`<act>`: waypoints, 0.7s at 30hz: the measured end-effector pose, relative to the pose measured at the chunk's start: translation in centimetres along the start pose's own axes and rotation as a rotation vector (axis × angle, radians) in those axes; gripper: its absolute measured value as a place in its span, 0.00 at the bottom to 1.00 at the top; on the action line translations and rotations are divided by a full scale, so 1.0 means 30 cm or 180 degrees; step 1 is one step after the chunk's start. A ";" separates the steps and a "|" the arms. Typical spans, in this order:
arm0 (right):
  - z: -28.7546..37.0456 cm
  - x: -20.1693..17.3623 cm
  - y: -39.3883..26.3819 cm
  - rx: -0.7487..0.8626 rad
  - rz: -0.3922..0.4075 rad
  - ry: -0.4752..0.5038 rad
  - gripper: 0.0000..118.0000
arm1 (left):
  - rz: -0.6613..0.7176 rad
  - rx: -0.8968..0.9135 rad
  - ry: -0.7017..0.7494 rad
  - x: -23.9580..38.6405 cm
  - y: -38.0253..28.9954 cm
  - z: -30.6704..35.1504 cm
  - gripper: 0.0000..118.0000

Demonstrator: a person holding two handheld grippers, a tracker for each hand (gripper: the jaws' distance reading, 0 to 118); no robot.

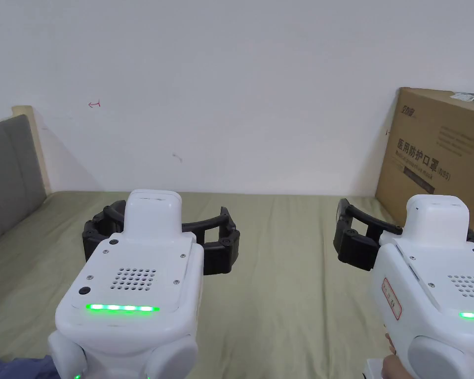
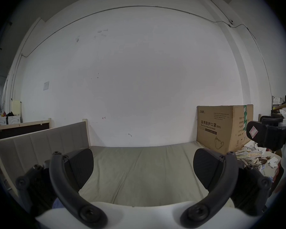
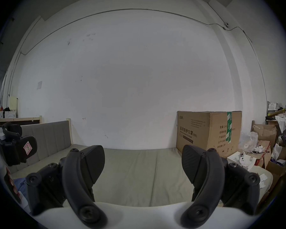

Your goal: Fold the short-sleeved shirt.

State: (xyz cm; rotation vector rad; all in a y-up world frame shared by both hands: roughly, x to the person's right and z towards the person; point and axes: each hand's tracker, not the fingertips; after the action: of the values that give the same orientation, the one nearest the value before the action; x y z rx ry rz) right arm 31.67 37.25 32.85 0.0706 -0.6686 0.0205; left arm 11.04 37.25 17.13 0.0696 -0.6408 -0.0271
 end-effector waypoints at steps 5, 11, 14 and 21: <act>0.003 0.004 -0.006 -0.0012 -0.0014 -0.0010 0.85 | 0.0022 -0.0021 -0.0003 -0.003 -0.004 -0.001 1.00; 0.001 0.003 -0.010 -0.0047 0.0011 -0.0015 0.85 | 0.0040 -0.0027 0.0034 -0.006 -0.007 0.002 1.00; 0.001 0.002 -0.011 -0.0046 0.0009 0.0002 0.85 | 0.0055 -0.0043 0.0030 -0.009 -0.005 0.001 1.00; 0.005 -0.004 -0.007 -0.0036 0.0064 0.0004 0.85 | 0.0081 -0.0063 0.0030 -0.012 -0.007 0.000 1.00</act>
State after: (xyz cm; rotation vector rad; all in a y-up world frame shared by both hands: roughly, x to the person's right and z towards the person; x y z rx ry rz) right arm 31.49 37.02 32.89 0.0530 -0.6682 0.0361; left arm 10.75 37.05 16.88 0.0425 -0.6319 -0.0086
